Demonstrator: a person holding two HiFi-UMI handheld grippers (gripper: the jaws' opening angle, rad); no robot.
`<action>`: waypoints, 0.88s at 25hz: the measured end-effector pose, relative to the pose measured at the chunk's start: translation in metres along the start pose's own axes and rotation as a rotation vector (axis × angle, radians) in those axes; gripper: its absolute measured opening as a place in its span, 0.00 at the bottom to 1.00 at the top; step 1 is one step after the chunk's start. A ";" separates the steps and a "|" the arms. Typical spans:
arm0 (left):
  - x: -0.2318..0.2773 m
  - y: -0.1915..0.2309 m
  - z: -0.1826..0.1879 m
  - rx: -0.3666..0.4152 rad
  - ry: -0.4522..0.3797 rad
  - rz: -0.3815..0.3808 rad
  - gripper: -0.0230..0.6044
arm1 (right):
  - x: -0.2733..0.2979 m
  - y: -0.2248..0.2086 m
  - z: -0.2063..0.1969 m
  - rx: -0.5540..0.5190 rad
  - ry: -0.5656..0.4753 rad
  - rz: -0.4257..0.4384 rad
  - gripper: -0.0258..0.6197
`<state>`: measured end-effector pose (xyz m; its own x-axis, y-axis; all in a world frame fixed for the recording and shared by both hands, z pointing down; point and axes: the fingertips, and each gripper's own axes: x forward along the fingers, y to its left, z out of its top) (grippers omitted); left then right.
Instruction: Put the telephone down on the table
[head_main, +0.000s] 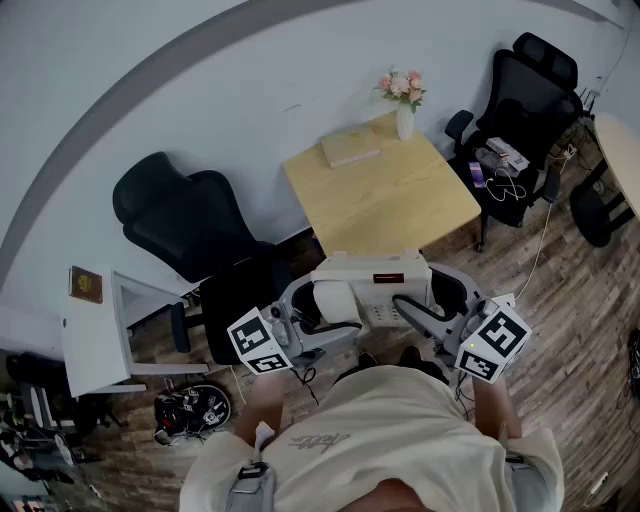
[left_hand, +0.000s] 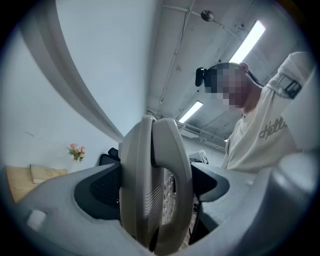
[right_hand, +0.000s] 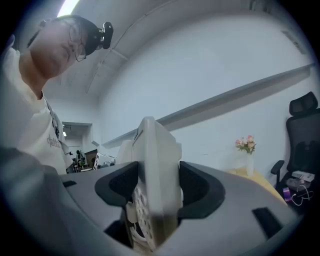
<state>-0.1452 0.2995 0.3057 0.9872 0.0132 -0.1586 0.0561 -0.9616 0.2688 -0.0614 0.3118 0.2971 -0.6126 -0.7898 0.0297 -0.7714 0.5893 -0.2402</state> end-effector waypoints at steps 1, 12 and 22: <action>0.001 0.000 -0.001 -0.001 0.001 -0.001 0.69 | 0.000 -0.001 0.000 -0.002 0.001 -0.001 0.42; -0.009 0.002 -0.008 -0.012 0.005 -0.018 0.69 | 0.004 0.006 -0.008 -0.010 0.002 -0.022 0.42; 0.000 0.021 -0.018 -0.040 0.012 -0.029 0.69 | 0.008 -0.014 -0.018 0.017 0.003 -0.043 0.42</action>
<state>-0.1410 0.2845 0.3280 0.9868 0.0442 -0.1557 0.0902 -0.9490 0.3021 -0.0584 0.2996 0.3179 -0.5793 -0.8139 0.0438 -0.7942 0.5515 -0.2550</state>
